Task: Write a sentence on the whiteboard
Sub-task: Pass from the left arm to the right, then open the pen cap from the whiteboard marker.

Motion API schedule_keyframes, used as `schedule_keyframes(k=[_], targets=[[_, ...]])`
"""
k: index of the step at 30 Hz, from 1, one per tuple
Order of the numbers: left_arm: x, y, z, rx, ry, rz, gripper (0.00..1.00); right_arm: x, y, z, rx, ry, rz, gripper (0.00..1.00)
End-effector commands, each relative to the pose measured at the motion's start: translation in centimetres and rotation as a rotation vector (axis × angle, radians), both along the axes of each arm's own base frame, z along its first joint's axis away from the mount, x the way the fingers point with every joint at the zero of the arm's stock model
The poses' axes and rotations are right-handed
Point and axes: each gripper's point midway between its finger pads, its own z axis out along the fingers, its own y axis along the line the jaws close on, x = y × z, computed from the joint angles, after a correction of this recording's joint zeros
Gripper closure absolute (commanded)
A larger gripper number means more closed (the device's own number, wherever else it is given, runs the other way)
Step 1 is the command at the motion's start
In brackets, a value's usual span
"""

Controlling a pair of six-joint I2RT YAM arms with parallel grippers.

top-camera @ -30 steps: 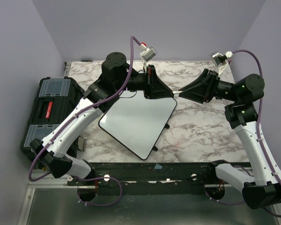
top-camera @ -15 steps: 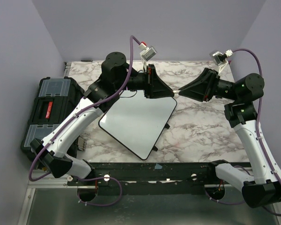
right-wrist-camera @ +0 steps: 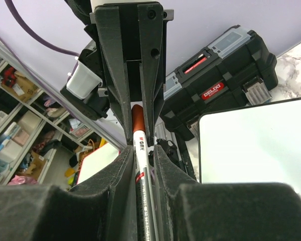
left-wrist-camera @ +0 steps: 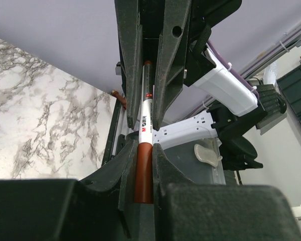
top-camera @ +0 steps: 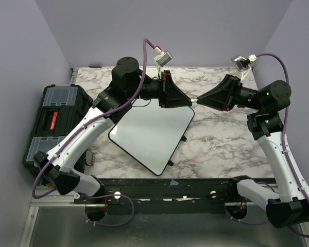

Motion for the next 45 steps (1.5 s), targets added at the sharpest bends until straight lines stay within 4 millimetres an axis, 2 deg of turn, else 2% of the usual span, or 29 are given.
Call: schedule_keyframes(k=[1, 6, 12, 13, 14, 16, 18, 21, 23, 27, 30, 38, 41, 45], targets=[[-0.2, -0.5, 0.0, -0.007, -0.003, -0.020, 1.00, -0.7, 0.0, 1.0, 0.002, -0.022, 0.021, 0.78], [-0.2, -0.5, 0.0, -0.008, -0.002, -0.016, 1.00, -0.6, -0.1, 1.0, 0.006, -0.021, 0.012, 0.99], [-0.2, -0.4, -0.1, -0.003, 0.001, -0.015, 1.00, -0.7, -0.1, 0.7, 0.010, -0.024, 0.002, 0.99], [-0.3, -0.4, -0.2, -0.001, 0.003, -0.015, 0.97, -0.7, -0.1, 0.7, 0.008, -0.022, 0.000, 0.99], [-0.2, -0.4, -0.2, 0.000, 0.002, -0.013, 0.90, -0.6, -0.1, 0.5, 0.005, -0.021, -0.002, 0.99], [-0.3, -0.2, -0.1, 0.006, -0.002, -0.004, 0.64, -0.6, -0.1, 0.2, -0.001, -0.020, -0.009, 0.99], [-0.3, 0.2, 0.2, 0.008, -0.007, 0.010, 0.45, -0.5, -0.2, -0.1, -0.012, -0.009, -0.017, 0.99], [-0.4, 1.3, 1.0, -0.011, 0.004, 0.022, 0.29, -0.2, -0.2, -0.8, -0.041, 0.004, -0.030, 0.99], [-0.5, 2.3, 1.7, -0.025, -0.001, 0.034, 0.24, -0.2, -0.3, -1.1, -0.050, 0.010, -0.038, 0.99], [-0.7, 3.8, 2.0, -0.032, -0.010, 0.067, 0.24, -0.4, -0.4, -1.2, -0.047, 0.007, -0.052, 0.99], [-0.8, 4.4, 0.8, -0.022, 0.000, 0.086, 0.28, -0.6, -0.4, -1.2, -0.040, 0.009, -0.049, 0.99], [-0.6, 4.0, -1.4, -0.040, 0.037, 0.081, 0.38, -1.2, -0.4, -1.4, -0.026, 0.023, -0.033, 0.99], [-0.6, 3.6, -1.5, -0.049, 0.056, 0.060, 0.46, -1.4, -0.4, -1.5, -0.025, 0.024, -0.032, 0.99], [-0.7, 3.2, -1.2, -0.060, 0.054, 0.046, 0.49, -1.5, -0.4, -1.7, -0.025, 0.031, -0.032, 0.99]])
